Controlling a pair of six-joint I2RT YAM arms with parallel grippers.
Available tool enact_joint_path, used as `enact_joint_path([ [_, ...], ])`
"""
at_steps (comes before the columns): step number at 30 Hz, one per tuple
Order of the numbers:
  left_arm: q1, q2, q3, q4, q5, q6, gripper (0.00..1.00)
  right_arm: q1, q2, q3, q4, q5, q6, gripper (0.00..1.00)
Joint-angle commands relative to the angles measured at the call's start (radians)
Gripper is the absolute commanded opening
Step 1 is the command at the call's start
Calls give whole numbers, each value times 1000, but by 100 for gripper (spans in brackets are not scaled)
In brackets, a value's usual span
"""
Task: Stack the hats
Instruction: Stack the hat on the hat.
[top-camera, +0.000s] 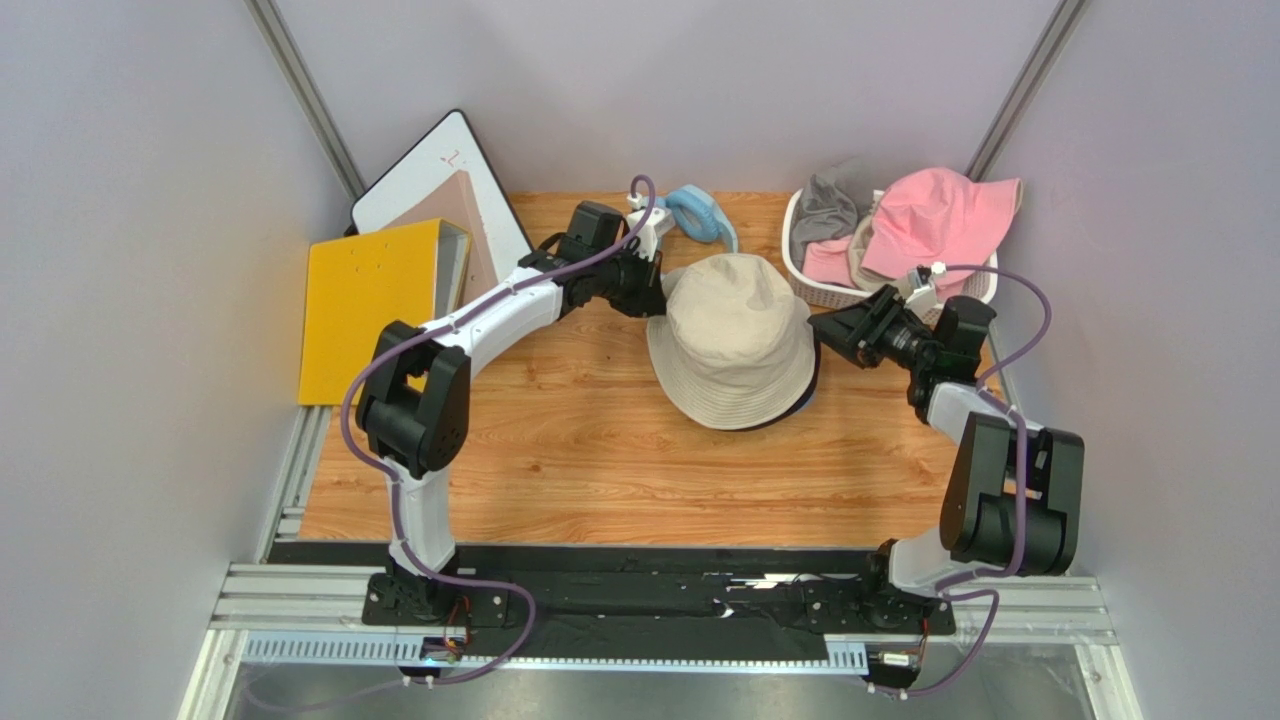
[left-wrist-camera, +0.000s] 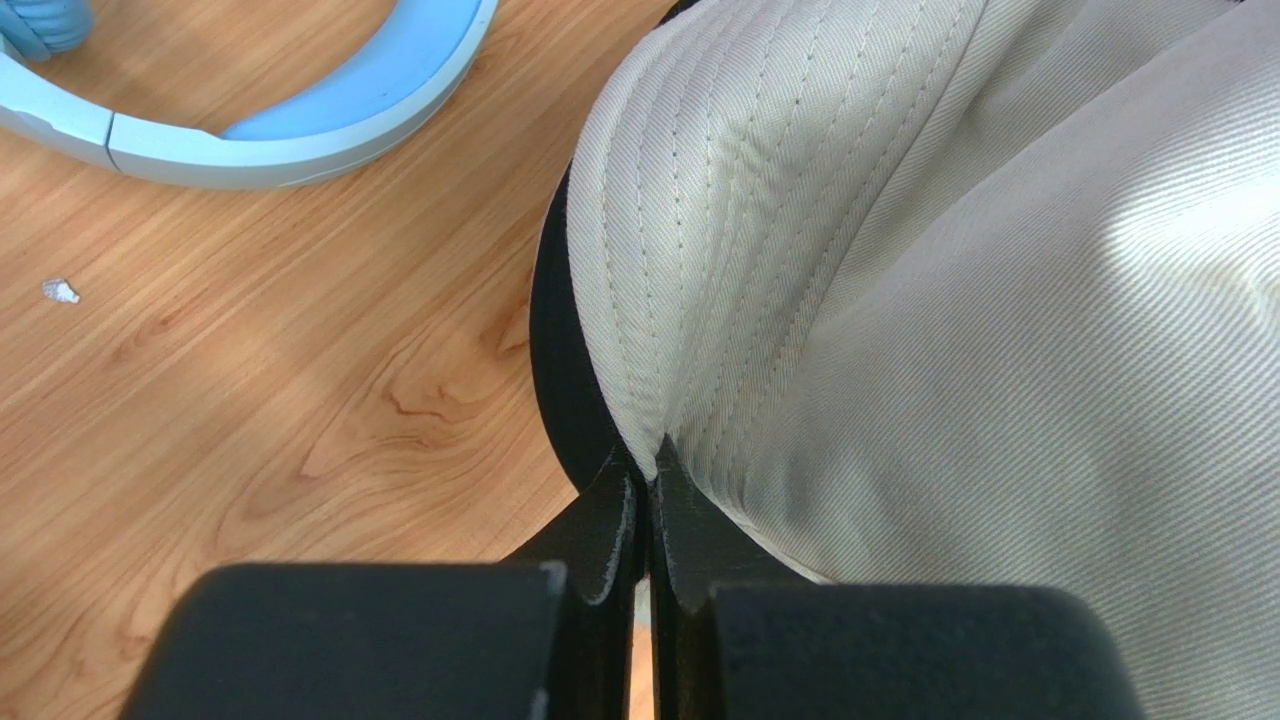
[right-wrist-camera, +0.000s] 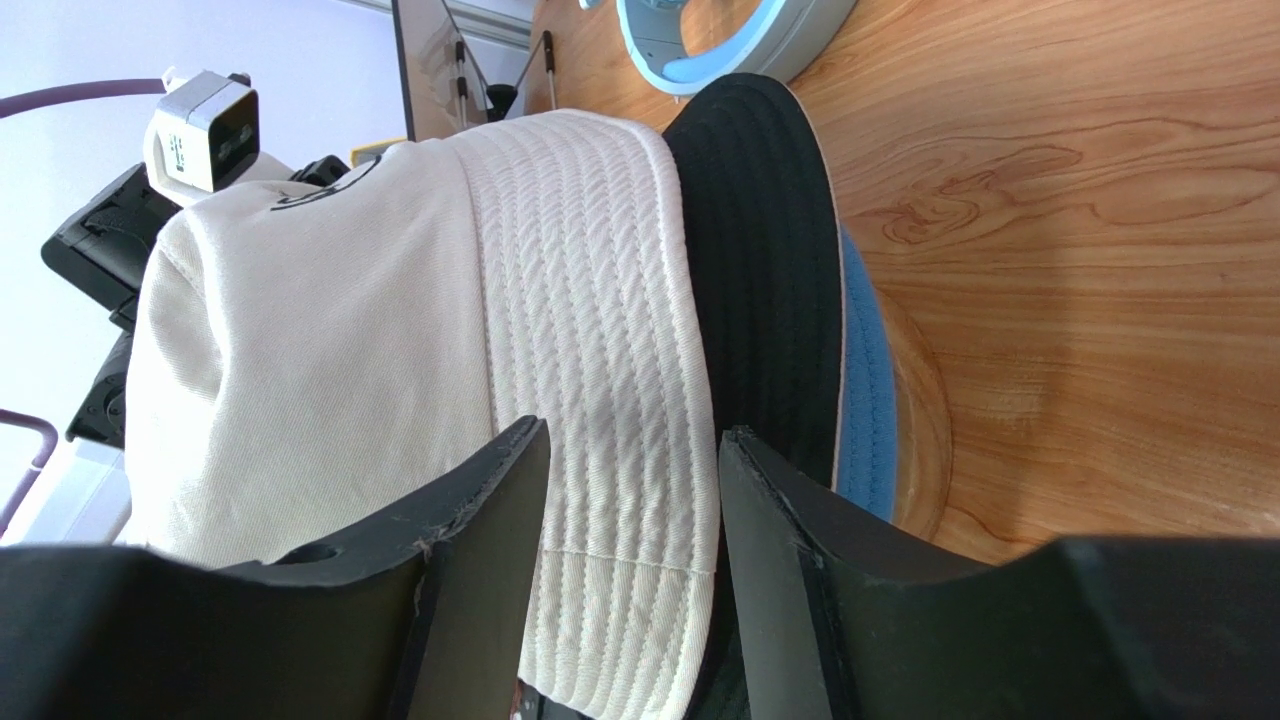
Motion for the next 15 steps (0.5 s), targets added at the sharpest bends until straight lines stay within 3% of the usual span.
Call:
enact_joint_path([
  [1,13,13,44,18,-6,32,0,2,24,28,83,-27,13,51],
  [15,13,12,53,17,2,34,0,74,36,48,37,-50,-30,52],
])
